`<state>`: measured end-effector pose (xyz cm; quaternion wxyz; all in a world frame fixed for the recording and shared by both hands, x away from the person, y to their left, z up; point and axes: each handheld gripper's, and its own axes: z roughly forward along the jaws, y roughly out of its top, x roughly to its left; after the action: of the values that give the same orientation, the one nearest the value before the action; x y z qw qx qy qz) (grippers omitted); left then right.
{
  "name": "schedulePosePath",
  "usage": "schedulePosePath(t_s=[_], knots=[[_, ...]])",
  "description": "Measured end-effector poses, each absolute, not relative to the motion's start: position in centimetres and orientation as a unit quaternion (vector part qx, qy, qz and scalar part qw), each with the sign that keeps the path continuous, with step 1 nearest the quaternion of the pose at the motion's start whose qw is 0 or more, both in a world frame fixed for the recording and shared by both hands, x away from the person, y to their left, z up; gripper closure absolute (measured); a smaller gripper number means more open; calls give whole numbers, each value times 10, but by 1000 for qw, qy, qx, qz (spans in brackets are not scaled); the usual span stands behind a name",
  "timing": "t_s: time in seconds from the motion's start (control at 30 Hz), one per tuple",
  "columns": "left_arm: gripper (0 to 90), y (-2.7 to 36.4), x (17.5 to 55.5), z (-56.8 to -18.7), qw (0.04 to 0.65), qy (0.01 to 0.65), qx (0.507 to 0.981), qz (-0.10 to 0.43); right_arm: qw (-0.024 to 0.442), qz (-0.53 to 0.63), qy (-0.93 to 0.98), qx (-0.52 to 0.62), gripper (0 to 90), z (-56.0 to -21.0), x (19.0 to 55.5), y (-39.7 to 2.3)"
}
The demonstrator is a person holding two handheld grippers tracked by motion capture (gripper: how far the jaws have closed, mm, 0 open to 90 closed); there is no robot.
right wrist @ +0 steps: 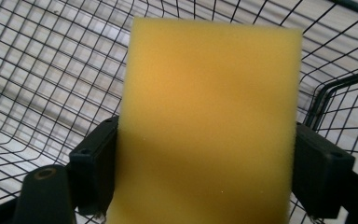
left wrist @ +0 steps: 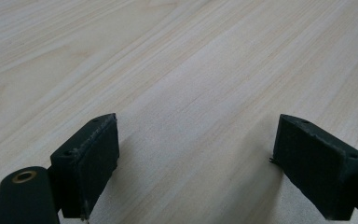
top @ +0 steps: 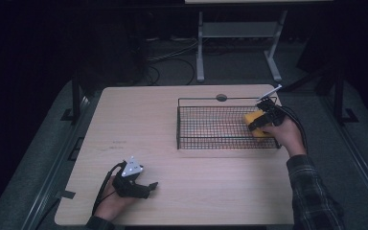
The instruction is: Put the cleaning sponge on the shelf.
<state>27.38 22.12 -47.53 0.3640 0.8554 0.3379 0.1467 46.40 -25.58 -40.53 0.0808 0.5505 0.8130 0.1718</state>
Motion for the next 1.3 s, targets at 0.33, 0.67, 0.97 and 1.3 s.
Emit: schedulePosePath(t_s=[0.33, 0.67, 0.97, 1.3], knots=[[136, 221, 274, -475, 363, 338, 856, 146, 82, 170, 814, 550, 143, -404, 462, -255], [135, 221, 274, -475, 364, 338, 855, 147, 98, 201, 812, 538, 137, -379, 443, -254], [135, 221, 274, -475, 362, 338, 856, 147, 115, 230, 818, 515, 132, -362, 410, -252], [134, 221, 273, -475, 364, 339, 855, 147, 135, 252, 820, 496, 131, -361, 369, -255]])
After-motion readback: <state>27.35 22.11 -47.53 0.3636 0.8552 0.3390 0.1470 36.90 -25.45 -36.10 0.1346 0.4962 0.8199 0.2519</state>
